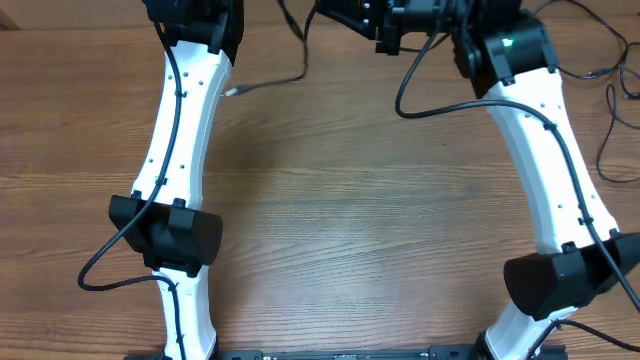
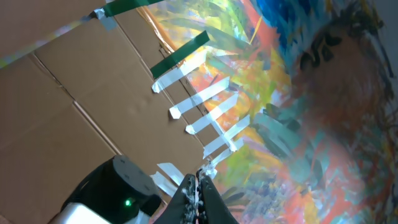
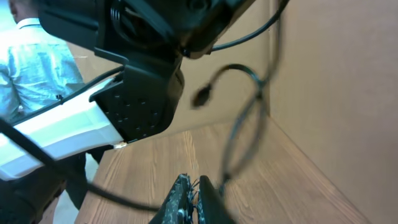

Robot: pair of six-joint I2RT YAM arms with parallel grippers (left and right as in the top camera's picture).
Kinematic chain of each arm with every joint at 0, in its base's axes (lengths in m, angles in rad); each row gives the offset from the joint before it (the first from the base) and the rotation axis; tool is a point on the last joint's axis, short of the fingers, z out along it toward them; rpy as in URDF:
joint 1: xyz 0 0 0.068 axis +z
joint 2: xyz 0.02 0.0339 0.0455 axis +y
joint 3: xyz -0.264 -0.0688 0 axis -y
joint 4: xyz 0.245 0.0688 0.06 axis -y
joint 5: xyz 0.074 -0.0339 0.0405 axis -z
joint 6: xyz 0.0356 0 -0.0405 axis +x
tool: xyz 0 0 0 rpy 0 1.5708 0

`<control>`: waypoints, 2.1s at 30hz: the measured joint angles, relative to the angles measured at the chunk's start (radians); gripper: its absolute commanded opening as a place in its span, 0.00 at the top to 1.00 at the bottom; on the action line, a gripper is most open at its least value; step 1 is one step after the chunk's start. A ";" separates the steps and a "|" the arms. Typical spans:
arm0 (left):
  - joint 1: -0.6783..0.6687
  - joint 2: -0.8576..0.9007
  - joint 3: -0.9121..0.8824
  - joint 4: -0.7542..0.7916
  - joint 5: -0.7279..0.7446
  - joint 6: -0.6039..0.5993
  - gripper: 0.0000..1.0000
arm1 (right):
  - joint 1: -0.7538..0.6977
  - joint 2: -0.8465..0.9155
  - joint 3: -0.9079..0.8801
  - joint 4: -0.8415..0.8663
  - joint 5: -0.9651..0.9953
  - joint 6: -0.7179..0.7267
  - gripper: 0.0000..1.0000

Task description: Untangle cables

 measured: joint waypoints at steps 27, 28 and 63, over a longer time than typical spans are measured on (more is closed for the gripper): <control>0.182 -0.089 0.181 -0.164 0.073 -0.033 0.96 | 0.022 0.315 -0.006 -0.301 0.143 -0.082 0.96; 0.204 -0.102 0.187 -0.167 0.087 -0.033 0.96 | 0.008 0.313 -0.006 -0.306 0.146 -0.090 0.96; 0.183 -0.133 0.202 -0.386 0.233 0.135 0.96 | 0.159 0.207 0.000 0.280 0.140 1.381 0.96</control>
